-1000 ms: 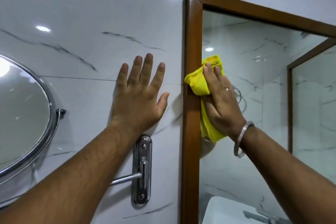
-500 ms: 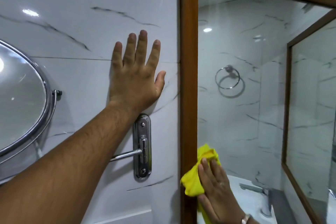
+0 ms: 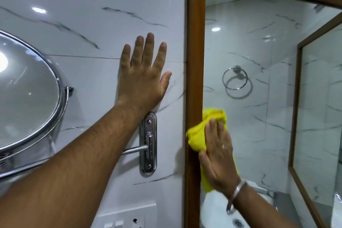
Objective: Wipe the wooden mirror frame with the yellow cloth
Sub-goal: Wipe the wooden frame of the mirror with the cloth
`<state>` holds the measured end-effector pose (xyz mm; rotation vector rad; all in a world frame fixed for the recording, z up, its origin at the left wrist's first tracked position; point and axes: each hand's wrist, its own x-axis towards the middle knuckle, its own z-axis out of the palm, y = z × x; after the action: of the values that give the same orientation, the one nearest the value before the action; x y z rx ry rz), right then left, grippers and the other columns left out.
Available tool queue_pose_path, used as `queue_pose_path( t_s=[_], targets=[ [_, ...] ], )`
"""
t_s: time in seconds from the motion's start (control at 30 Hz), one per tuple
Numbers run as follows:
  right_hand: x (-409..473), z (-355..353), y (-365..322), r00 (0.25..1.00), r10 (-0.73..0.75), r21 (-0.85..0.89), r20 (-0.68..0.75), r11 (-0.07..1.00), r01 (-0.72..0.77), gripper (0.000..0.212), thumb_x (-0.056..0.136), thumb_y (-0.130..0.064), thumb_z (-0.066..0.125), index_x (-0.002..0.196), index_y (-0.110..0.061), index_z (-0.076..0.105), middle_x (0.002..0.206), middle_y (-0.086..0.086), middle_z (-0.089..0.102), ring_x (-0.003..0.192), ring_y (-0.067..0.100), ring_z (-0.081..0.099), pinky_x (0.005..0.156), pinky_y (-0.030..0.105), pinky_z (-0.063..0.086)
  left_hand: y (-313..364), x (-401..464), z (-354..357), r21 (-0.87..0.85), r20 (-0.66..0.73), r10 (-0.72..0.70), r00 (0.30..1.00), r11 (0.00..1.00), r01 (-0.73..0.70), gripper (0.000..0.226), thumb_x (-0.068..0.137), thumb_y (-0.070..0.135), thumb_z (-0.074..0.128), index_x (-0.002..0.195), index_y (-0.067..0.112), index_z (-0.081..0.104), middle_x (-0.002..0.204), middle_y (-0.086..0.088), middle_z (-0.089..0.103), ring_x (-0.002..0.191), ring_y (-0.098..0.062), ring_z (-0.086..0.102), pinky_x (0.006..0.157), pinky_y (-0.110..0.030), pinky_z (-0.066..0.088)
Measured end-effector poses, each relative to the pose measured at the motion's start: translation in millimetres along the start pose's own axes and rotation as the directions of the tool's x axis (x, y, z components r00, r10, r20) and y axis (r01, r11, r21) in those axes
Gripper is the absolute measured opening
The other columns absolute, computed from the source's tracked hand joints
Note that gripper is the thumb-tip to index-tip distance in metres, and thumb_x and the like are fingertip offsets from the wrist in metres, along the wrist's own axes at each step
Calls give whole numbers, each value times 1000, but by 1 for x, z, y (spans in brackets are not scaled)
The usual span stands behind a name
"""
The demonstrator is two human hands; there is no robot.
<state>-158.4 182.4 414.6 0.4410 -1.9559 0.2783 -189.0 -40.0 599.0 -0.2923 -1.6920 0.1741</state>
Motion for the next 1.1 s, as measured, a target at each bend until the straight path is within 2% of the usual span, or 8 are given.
queue_pose_path(
  t_s=[0.1,0.2,0.33,0.53,0.63,0.9,0.97,1.1],
  targets=[
    [-56,13,-4,997,-34,7,69,999,34,64,99,-49,17,152,-19,0,163,-3,-8,150,24,-4,118,40,6,8,-19,-9,10,125,12,992,1000,-13,88,96,69,30,162,20,2,167,-19,-9,153,-38,-9,121,-62,5],
    [-36,-2,5,988,-101,-41,113,994,106,61,99,-51,12,152,-23,2,162,-6,-9,149,21,-9,116,37,7,18,-48,-20,6,251,31,968,999,-34,97,90,77,35,162,22,-1,166,-18,-16,151,-38,-15,120,-63,1],
    [44,-36,13,987,-135,-145,83,979,146,64,97,-44,26,147,-6,22,153,11,19,145,36,14,111,49,27,59,-122,-33,-108,140,-33,990,993,48,89,88,65,45,161,23,19,167,-20,3,152,-41,1,120,-63,3],
    [84,-39,16,995,-103,-171,-11,980,99,64,95,-40,32,150,-12,17,159,15,19,147,31,10,118,46,12,117,-261,-13,-224,215,107,971,973,-57,92,83,58,65,158,21,27,165,-19,15,152,-37,13,124,-50,6],
    [82,-36,16,991,-125,-168,-48,979,115,63,97,-43,28,150,-13,16,159,17,19,148,32,10,118,40,7,112,-270,6,-184,261,113,959,981,-65,91,85,69,57,157,19,33,163,-19,20,151,-36,15,123,-49,7],
    [46,-10,20,984,-74,-143,-163,988,51,62,97,-43,21,150,-11,18,156,23,23,146,37,13,118,54,16,87,-279,33,-92,149,201,968,978,-189,89,90,77,43,159,23,28,167,-11,15,153,-26,13,122,-55,-1],
    [21,1,22,985,-79,-128,-155,990,59,63,97,-44,22,151,-12,15,157,22,20,147,35,9,118,54,15,85,-280,35,-59,134,213,968,977,-207,86,91,75,45,159,25,27,167,-9,15,152,-24,16,117,-65,1],
    [-65,34,19,999,-36,-127,-22,991,33,66,96,-51,19,152,-21,-1,161,1,-13,149,27,-6,119,47,4,87,-280,38,-60,117,211,971,977,-205,86,90,74,44,159,28,26,167,-9,15,153,-24,14,113,-72,4]
  ],
)
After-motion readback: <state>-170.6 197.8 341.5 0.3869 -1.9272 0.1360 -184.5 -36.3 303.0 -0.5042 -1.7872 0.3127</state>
